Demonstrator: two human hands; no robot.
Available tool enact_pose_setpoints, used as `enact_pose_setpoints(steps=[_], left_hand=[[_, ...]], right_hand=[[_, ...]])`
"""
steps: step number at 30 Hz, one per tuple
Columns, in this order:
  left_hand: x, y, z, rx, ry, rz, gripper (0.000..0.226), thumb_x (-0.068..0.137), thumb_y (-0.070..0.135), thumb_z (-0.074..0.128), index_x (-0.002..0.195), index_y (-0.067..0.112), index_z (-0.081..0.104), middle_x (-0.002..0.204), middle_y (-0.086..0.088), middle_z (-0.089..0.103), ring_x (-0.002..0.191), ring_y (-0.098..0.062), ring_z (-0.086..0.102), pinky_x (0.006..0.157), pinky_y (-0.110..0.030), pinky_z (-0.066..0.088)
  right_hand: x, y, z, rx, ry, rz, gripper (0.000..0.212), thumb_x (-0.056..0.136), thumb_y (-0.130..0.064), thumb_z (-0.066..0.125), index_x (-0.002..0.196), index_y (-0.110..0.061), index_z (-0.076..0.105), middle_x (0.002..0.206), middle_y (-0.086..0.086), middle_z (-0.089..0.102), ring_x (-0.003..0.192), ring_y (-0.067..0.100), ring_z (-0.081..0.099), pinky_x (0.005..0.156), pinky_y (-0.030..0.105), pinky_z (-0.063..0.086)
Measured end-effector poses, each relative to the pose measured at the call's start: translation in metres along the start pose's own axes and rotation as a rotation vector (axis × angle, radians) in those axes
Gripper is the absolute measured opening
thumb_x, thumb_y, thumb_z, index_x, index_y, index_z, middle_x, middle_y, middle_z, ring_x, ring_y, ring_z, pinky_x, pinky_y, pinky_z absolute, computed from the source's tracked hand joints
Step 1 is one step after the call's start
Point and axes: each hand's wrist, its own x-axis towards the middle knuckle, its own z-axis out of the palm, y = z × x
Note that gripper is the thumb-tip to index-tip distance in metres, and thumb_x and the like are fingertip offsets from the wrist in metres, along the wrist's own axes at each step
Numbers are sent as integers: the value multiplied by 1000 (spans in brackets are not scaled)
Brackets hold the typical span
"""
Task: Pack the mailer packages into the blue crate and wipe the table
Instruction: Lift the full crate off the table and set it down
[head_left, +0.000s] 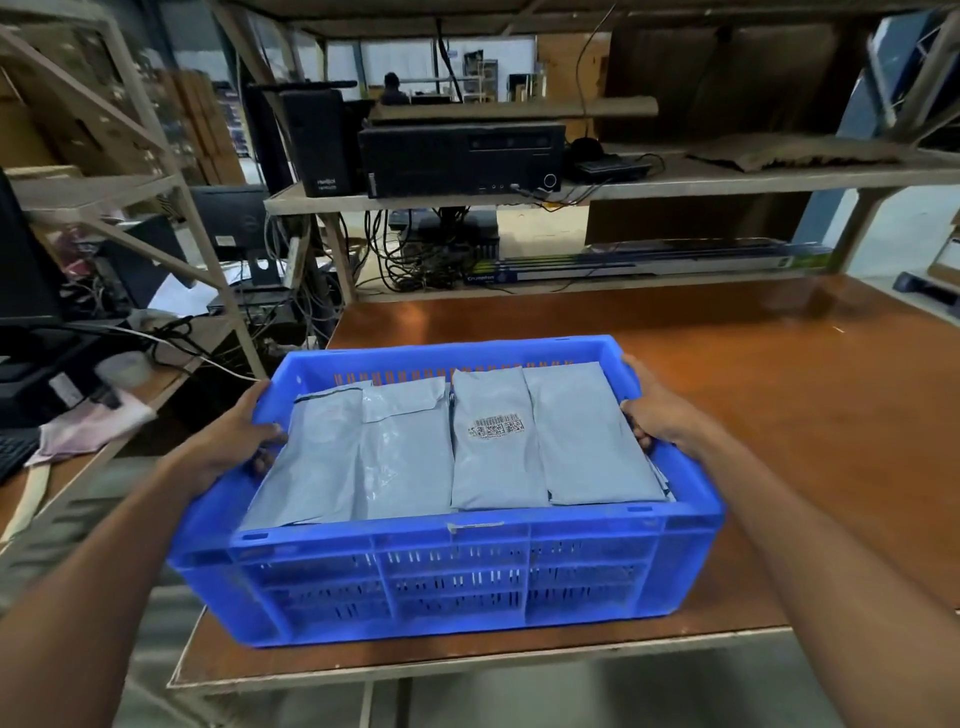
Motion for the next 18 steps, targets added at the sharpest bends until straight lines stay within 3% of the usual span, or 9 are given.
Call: enact_pose_setpoints(steps=[3, 9, 18], left_hand=[[6, -5, 1, -18, -15, 6, 72, 98, -1, 49, 154, 34, 18, 81, -17, 57, 50, -18, 35, 37, -21, 32], [7, -6, 1, -71, -47, -4, 72, 101, 2, 44, 154, 41, 15, 71, -12, 51, 53, -18, 34, 44, -25, 30], [-18, 18, 22, -32, -40, 51, 72, 97, -4, 41, 154, 36, 21, 68, -12, 47, 50, -18, 36, 42, -24, 33]], right_hand=[[2, 2, 1, 24, -6, 4, 72, 99, -1, 38, 154, -40, 11, 41, -3, 50, 40, 15, 38, 42, 28, 35], [5, 4, 2, 28, 7, -3, 67, 102, -9, 37, 154, -42, 10, 58, 3, 55, 40, 14, 41, 41, 27, 36], [-13, 21, -26, -16, 42, -43, 67, 101, -9, 38, 156, -36, 12, 60, 2, 52, 45, 15, 41, 41, 28, 37]])
